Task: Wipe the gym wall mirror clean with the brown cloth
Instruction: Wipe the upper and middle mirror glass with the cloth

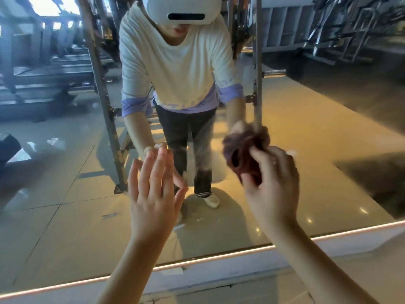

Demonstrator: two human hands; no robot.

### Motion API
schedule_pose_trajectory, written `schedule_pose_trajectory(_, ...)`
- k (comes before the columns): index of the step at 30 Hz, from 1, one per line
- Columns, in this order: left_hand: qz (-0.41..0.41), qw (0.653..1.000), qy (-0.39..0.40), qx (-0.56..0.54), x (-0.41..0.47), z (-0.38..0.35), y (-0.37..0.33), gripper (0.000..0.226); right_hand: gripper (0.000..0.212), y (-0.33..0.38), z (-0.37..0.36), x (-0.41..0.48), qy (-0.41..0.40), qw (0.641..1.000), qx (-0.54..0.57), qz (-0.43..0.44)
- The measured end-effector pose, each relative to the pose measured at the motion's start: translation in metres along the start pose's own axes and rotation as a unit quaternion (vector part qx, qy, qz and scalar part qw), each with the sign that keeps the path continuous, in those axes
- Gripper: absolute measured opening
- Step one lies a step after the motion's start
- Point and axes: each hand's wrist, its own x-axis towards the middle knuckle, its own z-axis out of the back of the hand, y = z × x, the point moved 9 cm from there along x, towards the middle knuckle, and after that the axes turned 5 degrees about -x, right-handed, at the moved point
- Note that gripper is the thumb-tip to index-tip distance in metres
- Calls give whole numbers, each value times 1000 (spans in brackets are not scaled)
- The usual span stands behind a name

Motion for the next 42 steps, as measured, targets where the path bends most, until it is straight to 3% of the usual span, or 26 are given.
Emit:
schedule_pose_trajectory(2, -1, 1000, 2, -5, 0, 0, 0, 76, 38, -23, 7, -13, -45, 986, 48, -156)
schedule_pose_trajectory(3, -6, 1000, 3, -4, -1, 0, 0, 73, 41, -20, 0, -21, -37, 980, 58, -187)
schedule_pose_trajectory(4, -12, 1000, 2, -4, -2, 0, 0, 70, 45, -11, -8, -28, -15, 982, 55, -178)
schedule_pose_trajectory(6, -29, 1000, -4, -2, -3, 0, 2, 65, 52, 13, -19, -31, 37, 995, 33, -82)
schedule_pose_trajectory(8, -42, 999, -8, 1, -4, 0, 5, 65, 48, 15, -17, -26, 41, 998, 11, -35)
schedule_pose_trajectory(10, -50, 999, -7, -6, -4, 0, 8, 69, 38, 3, -8, -24, 1, 996, -7, -93)
schedule_pose_trajectory(13, -64, 998, -8, -18, -4, 1, 10, 72, 47, 12, -13, -34, -13, 988, -10, -153)
schedule_pose_trajectory(19, -91, 996, -17, -14, -4, 2, 12, 75, 45, 12, -8, -36, -15, 973, 96, -209)
schedule_pose_trajectory(21, -89, 996, -17, -17, -4, 1, 12, 74, 37, 4, -5, -37, 0, 932, 220, -288)
schedule_pose_trajectory(24, -84, 996, -19, -20, -4, 2, 11, 70, 27, 2, -12, -33, 52, 826, 405, -389)
schedule_pose_trajectory(27, -91, 996, -13, -17, -3, 1, 12, 68, 27, 10, -18, -24, 107, 787, 464, -393)
schedule_pose_trajectory(31, -94, 995, -17, -8, -4, 1, 12, 64, 28, 19, -20, -6, 80, 812, 456, -354)
schedule_pose_trajectory(36, -91, 996, -14, -14, -4, 2, 13, 64, 40, 22, 0, -3, -65, 930, 239, -272)
schedule_pose_trajectory(40, -95, 995, -8, -10, -4, 2, 13, 67, 41, 17, 6, -11, -120, 954, 114, -250)
schedule_pose_trajectory(42, -97, 995, -5, -11, -4, 3, 14, 67, 34, 13, 10, -16, -148, 946, 101, -270)
